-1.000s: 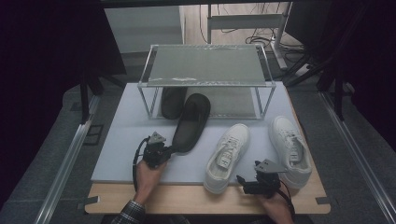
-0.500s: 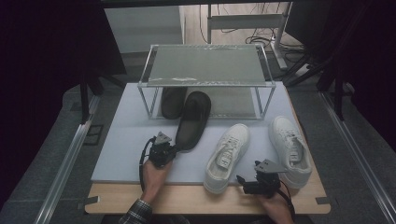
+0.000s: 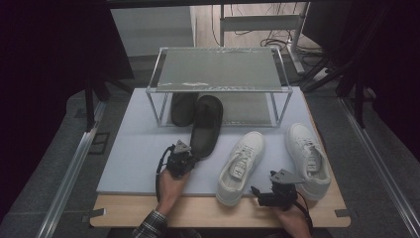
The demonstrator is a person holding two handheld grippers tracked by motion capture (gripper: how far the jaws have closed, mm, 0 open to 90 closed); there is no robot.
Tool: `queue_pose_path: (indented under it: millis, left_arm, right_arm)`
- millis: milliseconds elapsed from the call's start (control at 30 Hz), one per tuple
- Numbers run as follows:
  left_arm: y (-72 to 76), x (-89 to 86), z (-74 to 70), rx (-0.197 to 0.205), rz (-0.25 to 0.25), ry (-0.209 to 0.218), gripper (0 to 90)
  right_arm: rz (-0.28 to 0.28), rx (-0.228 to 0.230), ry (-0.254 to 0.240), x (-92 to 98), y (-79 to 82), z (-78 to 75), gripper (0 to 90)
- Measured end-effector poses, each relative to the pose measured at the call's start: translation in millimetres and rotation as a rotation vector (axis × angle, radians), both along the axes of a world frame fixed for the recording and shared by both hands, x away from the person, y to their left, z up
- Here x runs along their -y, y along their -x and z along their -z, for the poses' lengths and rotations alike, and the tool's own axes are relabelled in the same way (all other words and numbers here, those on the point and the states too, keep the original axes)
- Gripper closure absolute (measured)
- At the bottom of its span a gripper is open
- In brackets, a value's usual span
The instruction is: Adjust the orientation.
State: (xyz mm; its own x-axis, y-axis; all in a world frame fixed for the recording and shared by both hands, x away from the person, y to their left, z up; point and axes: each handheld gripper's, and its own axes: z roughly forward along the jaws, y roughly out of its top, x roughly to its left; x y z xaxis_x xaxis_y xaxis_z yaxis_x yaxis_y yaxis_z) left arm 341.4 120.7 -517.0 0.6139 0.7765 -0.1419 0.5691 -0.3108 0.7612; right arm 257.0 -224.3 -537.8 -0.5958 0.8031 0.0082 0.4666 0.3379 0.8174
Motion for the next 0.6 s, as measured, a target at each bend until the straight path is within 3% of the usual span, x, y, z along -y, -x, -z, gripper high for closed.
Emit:
queue_pose_path:
  millis: [600]
  left_arm:
    - [-21.1, 13.6, -7.8, 0.041, -0.046, 0.017, 87.8]
  right_arm:
    - [0.001, 0.000, 0.001, 0.0, 0.0, 0.0, 7.8]
